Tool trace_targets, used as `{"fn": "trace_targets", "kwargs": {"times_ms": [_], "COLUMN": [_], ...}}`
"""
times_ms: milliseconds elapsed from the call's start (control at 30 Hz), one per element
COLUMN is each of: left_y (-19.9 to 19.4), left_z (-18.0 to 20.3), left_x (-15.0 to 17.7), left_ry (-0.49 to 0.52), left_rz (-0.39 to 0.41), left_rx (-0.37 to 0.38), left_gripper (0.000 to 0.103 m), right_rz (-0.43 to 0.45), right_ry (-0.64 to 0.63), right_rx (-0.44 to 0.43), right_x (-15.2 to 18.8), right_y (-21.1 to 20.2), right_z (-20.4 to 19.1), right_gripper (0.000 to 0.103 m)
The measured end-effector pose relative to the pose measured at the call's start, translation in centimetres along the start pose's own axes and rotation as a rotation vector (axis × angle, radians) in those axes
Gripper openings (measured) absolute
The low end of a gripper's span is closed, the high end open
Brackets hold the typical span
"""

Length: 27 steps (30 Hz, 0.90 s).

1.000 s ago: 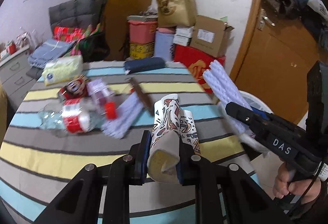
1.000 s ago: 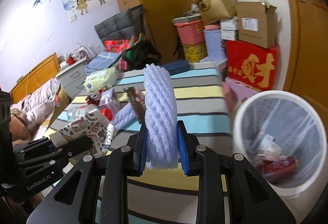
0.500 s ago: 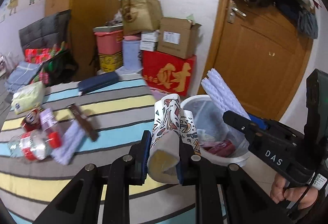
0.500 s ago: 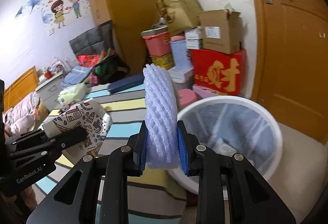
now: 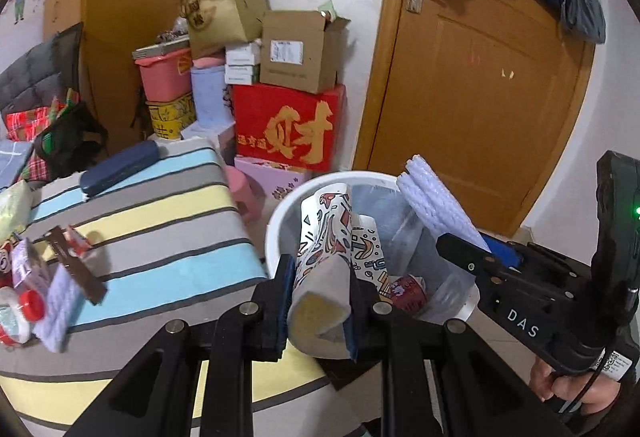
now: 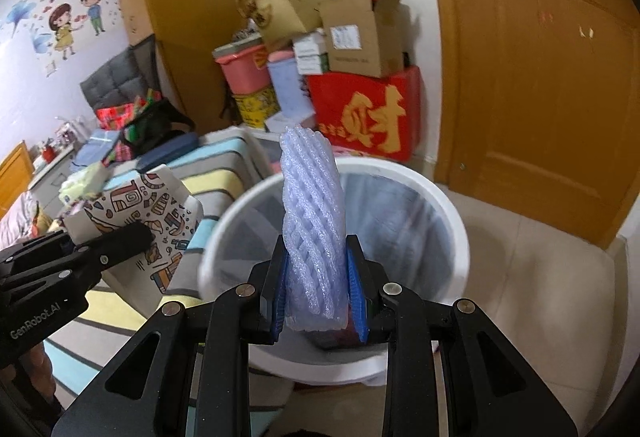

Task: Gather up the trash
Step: 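Open both tools over the bin to drop the net and cup, then move both open tools back over the table toward the remaining items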

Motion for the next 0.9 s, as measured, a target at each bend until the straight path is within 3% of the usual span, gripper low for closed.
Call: {"fn": "trace_targets", "kwargs": {"times_ms": [467, 500, 567, 633, 733, 900], "left_y": [4.6, 4.7, 4.9, 4.8, 4.5, 3.6], "left_z": [1.1, 1.0, 0.9, 0.7, 0.5, 0.1], "left_x": [-0.1, -0.1, -0.1, -0.1, -0.2, 0.0], "left_ry": [-0.018, -0.02, -0.021, -0.026, -0.03, -0.033], "left_rz": [-0.071, -0.071, -0.075, -0.072, -0.065, -0.052], "left_rx": [0.011, 0.005, -0.009, 0.004, 0.011, 0.004], "left_gripper": [0.022, 0.024, 0.043, 0.052, 0.052, 0.052], "right_rz": [-0.101, -0.103, -0.114, -0.119, -0.115, -0.1], "right_ry": [0.017, 0.017, 0.012, 0.014, 0.006, 0.009], "right_rx": [0.035, 0.043, 0.042, 0.041, 0.058, 0.056], "right_x": [1.0, 1.0, 1.0, 0.8, 0.8, 0.7], "right_y": [2.0, 2.1, 2.3, 2.3, 2.3, 1.7], "right_z": [2.3, 2.4, 2.5, 2.6, 2.5, 2.4], "right_gripper": [0.028, 0.028, 0.029, 0.033, 0.052, 0.052]}}
Point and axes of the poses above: each gripper's, at about its wrist camera, not at the fingertips, and y roughly the way its jaws point, z to its right, x to its underside, the point moved 1 cm from there along y, roughly the way its jaws point, and after that the axes turned 3 degrees about -z, right-handed, at the moved point
